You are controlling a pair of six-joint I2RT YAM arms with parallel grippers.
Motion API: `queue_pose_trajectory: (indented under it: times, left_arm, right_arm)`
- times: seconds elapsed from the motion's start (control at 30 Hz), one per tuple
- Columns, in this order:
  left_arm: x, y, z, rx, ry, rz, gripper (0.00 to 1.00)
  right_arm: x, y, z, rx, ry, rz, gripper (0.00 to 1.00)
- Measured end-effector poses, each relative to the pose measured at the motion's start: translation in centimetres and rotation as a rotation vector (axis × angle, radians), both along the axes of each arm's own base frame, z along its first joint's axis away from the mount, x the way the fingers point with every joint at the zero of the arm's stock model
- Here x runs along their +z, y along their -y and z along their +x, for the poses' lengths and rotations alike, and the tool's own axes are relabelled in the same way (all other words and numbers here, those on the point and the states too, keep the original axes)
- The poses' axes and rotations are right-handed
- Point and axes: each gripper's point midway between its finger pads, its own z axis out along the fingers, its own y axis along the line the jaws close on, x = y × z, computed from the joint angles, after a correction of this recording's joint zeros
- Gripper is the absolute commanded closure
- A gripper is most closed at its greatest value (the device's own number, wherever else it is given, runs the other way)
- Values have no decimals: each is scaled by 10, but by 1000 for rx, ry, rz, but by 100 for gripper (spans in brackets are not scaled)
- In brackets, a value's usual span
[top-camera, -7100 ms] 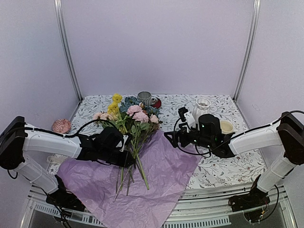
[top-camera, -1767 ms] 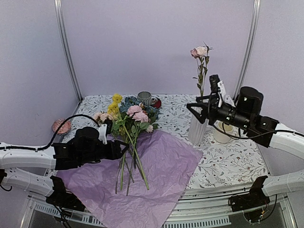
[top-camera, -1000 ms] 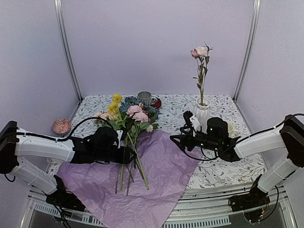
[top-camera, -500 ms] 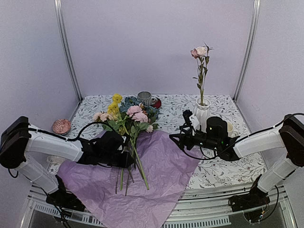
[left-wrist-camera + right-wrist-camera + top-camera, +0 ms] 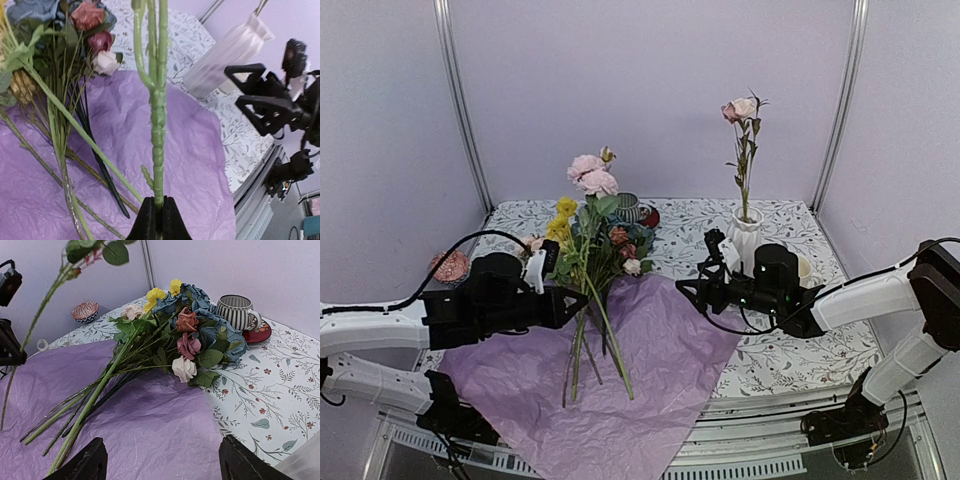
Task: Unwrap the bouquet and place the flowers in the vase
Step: Pick up the fake flower from the flattened wrapping paper, then pass from the left arm to the right
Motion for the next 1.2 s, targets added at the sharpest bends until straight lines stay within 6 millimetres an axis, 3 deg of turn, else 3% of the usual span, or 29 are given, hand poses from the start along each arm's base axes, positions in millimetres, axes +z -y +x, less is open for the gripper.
queue_pose_trajectory:
  times: [0.1,0.23,0.33,0.53,0.63,0.87,1.03,1.2]
  left_arm:
    - [26,-8,-7,-9,84,-102,100]
    - [35,-17,-21,-42,153,-210,100]
    - [45,-21,-29,-67,199,-276,100]
    - [83,-24,-43,-124,316,-414,100]
    - [92,-21,-48,-161,352,-449,100]
    - [88,-7,-53,-234,356,-447,100]
    - [87,-2,-55,-263,357,-454,100]
    - [93,0,-58,-284,377,-469,100]
  right_arm:
    - [1,0,-1,3,0,1,21]
    - [15,-5,-11,44,12,27,21]
    - [42,-17,-33,114,40,81,21]
    - [100,-63,-72,260,55,210,21]
    - [120,-85,-83,309,34,264,21]
    - [121,-123,-98,395,-36,290,24]
    - [116,-139,-106,445,-73,292,40]
    - [126,-153,-108,490,-90,320,51]
